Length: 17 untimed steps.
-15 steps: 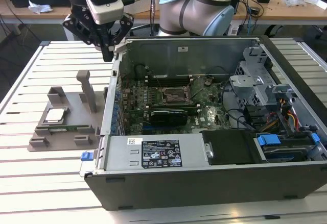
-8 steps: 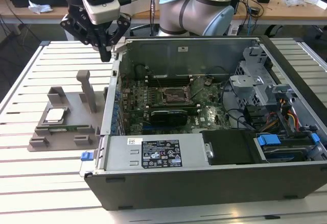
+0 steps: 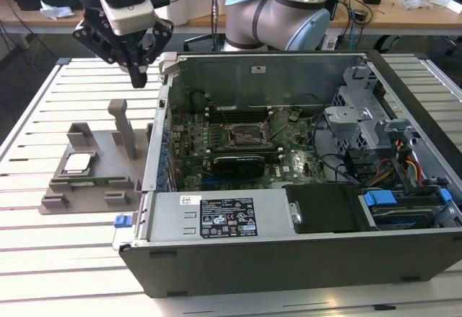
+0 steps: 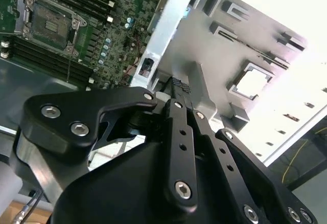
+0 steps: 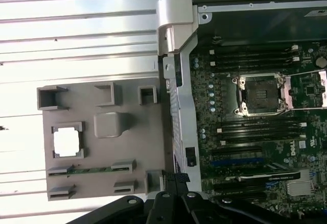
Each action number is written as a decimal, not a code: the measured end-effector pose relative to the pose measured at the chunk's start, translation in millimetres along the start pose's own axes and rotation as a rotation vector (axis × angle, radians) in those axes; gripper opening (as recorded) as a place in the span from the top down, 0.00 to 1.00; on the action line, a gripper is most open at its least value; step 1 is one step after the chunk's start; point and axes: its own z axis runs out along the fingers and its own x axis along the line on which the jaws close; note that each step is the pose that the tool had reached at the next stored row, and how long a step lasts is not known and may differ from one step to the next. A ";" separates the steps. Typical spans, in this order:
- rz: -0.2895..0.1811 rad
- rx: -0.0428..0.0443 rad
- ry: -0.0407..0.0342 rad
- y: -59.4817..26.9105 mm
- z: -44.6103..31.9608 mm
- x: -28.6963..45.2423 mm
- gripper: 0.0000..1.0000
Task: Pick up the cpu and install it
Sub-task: 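Reach for the cpu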
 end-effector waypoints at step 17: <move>0.000 0.0000 0.0000 -3.9 -0.2 56.6 0.89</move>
